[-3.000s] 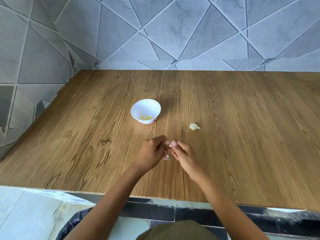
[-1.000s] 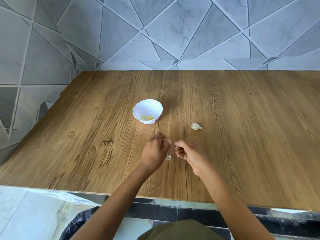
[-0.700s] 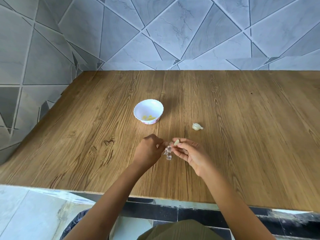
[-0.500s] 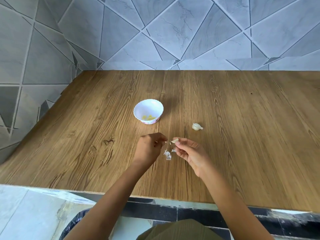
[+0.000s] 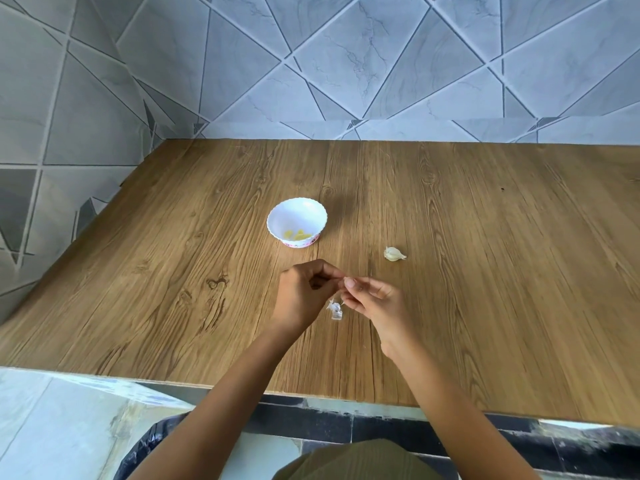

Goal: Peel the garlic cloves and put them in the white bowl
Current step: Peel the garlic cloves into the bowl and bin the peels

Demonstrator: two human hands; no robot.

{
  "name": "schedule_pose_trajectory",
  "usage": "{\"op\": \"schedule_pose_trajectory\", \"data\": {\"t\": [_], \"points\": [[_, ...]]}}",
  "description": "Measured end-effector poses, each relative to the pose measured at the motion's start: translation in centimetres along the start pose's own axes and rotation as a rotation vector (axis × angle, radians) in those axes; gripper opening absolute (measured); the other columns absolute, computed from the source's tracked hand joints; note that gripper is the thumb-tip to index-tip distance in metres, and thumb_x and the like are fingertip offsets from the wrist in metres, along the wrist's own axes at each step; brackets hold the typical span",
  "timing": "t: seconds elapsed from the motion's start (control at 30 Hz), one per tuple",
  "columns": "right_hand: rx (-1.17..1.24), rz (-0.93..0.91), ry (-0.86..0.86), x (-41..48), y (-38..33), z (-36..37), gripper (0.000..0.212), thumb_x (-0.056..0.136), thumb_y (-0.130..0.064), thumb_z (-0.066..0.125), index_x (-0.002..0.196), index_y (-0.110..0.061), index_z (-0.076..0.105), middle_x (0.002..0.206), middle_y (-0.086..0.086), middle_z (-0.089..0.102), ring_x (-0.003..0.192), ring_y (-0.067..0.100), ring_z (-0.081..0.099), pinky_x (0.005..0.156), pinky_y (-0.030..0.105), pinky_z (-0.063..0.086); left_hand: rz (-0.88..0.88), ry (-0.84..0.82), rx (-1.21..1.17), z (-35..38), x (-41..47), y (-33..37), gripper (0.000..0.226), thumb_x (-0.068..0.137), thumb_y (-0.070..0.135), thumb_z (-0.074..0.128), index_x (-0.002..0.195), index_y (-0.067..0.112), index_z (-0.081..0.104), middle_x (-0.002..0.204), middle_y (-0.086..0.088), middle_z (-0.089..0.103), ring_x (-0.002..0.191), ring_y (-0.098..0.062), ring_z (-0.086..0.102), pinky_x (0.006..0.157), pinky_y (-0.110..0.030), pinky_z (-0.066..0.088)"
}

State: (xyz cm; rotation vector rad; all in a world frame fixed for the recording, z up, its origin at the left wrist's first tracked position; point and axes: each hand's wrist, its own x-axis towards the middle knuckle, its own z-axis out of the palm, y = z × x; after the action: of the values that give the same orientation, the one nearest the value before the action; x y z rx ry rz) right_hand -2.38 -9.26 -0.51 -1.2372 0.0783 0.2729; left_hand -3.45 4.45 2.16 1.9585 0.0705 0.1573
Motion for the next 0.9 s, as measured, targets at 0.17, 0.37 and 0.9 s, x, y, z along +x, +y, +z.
{"op": "schedule_pose_trajectory", "data": {"t": [0.17, 0.37, 0.9], "points": [[-0.068, 0.03, -0.058, 0.3, -0.2, -0.2, 0.011, 0.066, -0.023, 0.074, 0.072, -0.014, 0.074, 0.069, 0.008, 0.065, 0.064, 0.015, 0.057, 0.067, 0.024, 0.051, -0.013, 0.027, 0.009, 0.0, -0.1, -0.1, 0.006, 0.076, 0.006, 0.076, 0.082, 0.006, 0.072, 0.076, -0.006, 0.072, 0.072, -0.024, 0.069, 0.074, -0.042, 0.056], [-0.048, 0.077, -0.074, 0.7, -0.1, -0.4, 0.031, 0.06, -0.027, 0.076, 0.078, -0.003, 0.068, 0.063, 0.003, 0.063, 0.058, 0.01, 0.054, 0.06, 0.019, 0.049, 0.002, 0.065, 0.053, 0.4, 0.0, 0.2, 0.007, 0.074, 0.008, 0.078, 0.078, 0.007, 0.072, 0.074, -0.004, 0.072, 0.069, -0.015, 0.067, 0.066, -0.022, 0.053], [-1.009, -1.034, -0.085, 0.5, 1.0, -1.8, 0.004, 0.077, 0.0, 0.073, 0.076, 0.001, 0.07, 0.072, 0.006, 0.067, 0.063, 0.013, 0.064, 0.056, 0.021, 0.051, -0.373, -0.197, -0.353, -0.7, -0.7, -0.8, 0.004, 0.083, -0.001, 0.065, 0.086, 0.001, 0.067, 0.075, -0.01, 0.069, 0.063, -0.012, 0.068, 0.059, -0.017, 0.054]]}}
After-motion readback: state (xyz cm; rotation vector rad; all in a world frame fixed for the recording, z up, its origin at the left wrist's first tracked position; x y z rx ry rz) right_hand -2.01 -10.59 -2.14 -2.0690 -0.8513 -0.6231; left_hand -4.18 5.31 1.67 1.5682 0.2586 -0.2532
